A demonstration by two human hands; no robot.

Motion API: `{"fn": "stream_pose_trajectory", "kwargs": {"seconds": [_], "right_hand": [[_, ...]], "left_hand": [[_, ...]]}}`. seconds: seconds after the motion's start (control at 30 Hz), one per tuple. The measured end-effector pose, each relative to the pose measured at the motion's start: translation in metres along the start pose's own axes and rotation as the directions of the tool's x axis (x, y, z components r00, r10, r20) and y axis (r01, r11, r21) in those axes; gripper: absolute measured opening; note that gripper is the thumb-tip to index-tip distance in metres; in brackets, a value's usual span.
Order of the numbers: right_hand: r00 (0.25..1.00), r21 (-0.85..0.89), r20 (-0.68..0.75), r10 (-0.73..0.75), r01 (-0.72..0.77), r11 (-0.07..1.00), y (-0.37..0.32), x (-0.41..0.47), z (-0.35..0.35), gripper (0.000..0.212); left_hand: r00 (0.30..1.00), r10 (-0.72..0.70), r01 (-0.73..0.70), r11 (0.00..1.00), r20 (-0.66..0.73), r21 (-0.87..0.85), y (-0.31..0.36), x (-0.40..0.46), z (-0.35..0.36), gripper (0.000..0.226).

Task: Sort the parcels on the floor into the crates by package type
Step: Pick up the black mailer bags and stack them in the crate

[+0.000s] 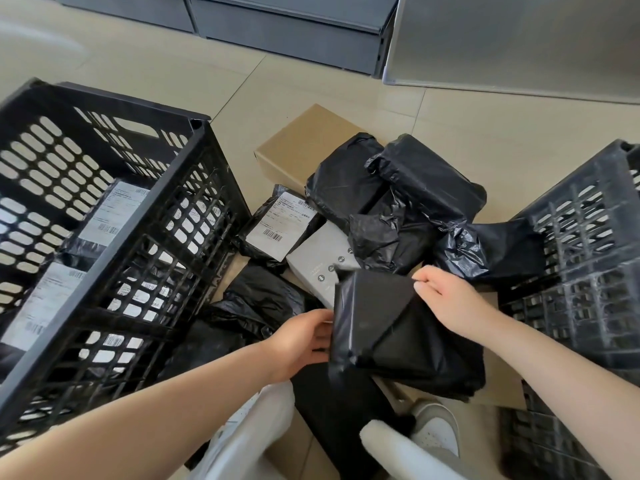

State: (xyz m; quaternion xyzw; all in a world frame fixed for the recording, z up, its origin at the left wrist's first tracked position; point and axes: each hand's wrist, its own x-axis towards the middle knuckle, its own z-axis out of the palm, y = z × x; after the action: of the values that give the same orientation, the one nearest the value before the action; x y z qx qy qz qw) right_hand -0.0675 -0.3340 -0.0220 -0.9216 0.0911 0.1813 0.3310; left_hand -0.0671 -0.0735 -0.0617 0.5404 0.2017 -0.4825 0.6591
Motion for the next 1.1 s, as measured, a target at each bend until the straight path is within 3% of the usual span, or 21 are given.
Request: {"fn": "stream_pose_trajectory", "kwargs": {"seconds": [0.1,0.17,0.3,0.37,0.43,0.63,0.73,0.9,1.1], "right_hand": [[0.994,0.238,-0.067,0.090,-0.071,0.969,-0.008,0.006,0.000,0.015],[0.981,0.444,-0.058,0.186,-0.141,0.885,-0.011,0.008,0.003,0.017],[0.939,0.811,0.137,0.316,-0.290,0.508,-0.019,0.009,0.017,0.019],[0.917,0.877,0.236,0.322,-0.344,0.335,-0.023,0.009,0.026,0.018],[0.903,0.885,0.299,0.309,-0.384,0.265,-0.028,0.007,0.031,0.019],[0.886,0.878,0.370,0.280,-0.432,0.205,-0.043,0.003,0.031,0.031],[0.890,0.859,0.408,0.204,-0.449,0.244,-0.053,-0.005,0.022,0.033],[0.936,0.843,0.340,0.087,-0.344,0.414,-0.048,-0.007,0.018,0.029],[0.949,0.848,0.283,0.143,-0.317,0.424,-0.055,-0.004,0.017,0.023]], "left_hand": [[0.997,0.070,-0.071,0.997,0.032,0.032,0.004,-0.004,0.002,0.029],[0.991,0.103,-0.109,0.992,0.090,0.067,0.006,-0.006,0.001,0.025],[0.968,0.118,-0.146,0.982,0.219,0.116,0.010,-0.010,0.007,0.043],[0.964,0.108,-0.145,0.979,0.244,0.140,0.012,-0.012,0.011,0.045],[0.962,0.082,-0.121,0.983,0.262,0.135,0.012,-0.012,0.011,0.047],[0.928,-0.013,-0.039,0.990,0.373,0.133,0.011,-0.016,0.012,0.061],[0.924,-0.020,-0.009,0.997,0.383,0.074,0.008,-0.014,0.011,0.054],[0.951,0.040,-0.060,0.996,0.308,0.058,0.006,-0.013,0.009,0.060],[0.979,0.058,-0.070,0.996,0.194,0.058,0.008,-0.010,-0.005,0.065]]}}
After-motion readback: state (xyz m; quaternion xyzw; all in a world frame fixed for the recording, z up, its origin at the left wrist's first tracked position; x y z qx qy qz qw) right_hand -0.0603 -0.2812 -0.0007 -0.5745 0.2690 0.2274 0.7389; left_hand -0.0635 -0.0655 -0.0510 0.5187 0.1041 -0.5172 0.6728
